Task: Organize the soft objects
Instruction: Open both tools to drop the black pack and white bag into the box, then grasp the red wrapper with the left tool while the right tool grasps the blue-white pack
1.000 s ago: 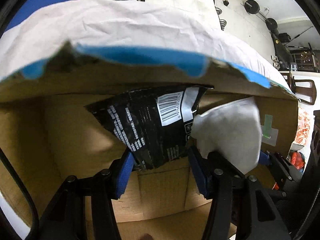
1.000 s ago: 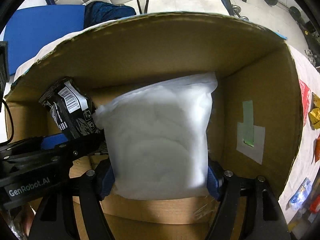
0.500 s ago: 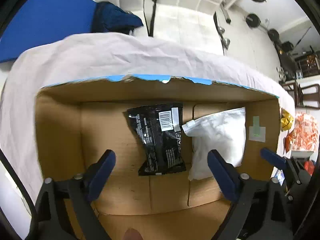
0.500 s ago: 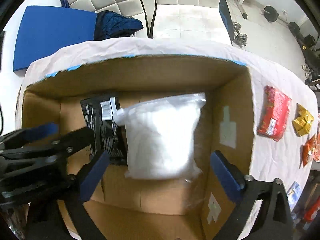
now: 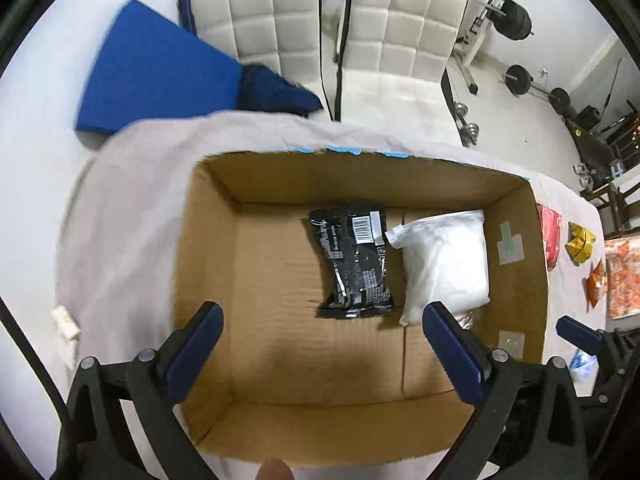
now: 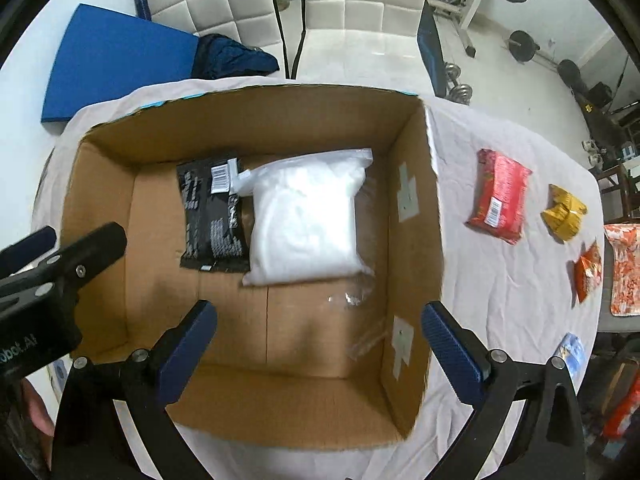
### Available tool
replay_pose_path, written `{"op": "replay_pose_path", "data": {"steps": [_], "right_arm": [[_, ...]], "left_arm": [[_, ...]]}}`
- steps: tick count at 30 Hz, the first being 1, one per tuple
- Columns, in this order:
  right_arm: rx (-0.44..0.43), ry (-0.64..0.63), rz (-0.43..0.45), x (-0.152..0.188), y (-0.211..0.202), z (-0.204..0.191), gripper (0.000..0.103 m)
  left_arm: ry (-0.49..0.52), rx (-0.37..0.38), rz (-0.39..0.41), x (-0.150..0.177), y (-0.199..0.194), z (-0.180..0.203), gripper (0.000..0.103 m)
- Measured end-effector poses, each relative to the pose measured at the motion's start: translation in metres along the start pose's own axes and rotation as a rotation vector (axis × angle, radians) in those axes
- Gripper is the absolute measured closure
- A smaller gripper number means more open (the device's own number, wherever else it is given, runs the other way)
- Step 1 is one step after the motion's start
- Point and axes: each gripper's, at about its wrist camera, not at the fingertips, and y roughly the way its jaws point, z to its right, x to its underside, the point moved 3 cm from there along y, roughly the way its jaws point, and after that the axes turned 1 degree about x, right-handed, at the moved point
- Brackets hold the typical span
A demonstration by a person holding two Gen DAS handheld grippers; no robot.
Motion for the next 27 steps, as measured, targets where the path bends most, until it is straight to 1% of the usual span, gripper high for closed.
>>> {"op": "replay_pose_path", "data": {"steps": [2,4,10,15,19,24,27], "right_arm": [[-0.016,0.002,0.017,0.011,-0.013,0.001,0.0],[-0.015,-0.002,0.041,0.021,-0.027,0.0,0.0],[-0.038,0.0,0.11,0.049,-0.067,-0.003,0.0],[-0.066,-0.005,0.14,0.07,-0.094,-0.002,0.0],[-0.094,-0.005,0.146,0.081,-0.106,0.003,0.0],[-0.142,0.021,0.15,0.086,-0.115,0.026,0.0],[-0.18,0.071,0.143,0.088,-0.121,0.06,0.0]], "left_arm": [[0.004,-0.012,0.022,0.008,-0.013,-0.001,0.001],[0.006,-0.016,0.044,0.018,-0.027,-0.003,0.001],[0.015,-0.02,0.077,0.041,-0.057,-0.003,0.001],[0.019,-0.019,0.096,0.056,-0.08,0.002,0.001],[0.017,-0.004,0.104,0.062,-0.092,0.012,0.001],[0.014,0.038,0.11,0.061,-0.104,0.039,0.001],[0.034,0.052,0.12,0.057,-0.112,0.07,0.001]]}}
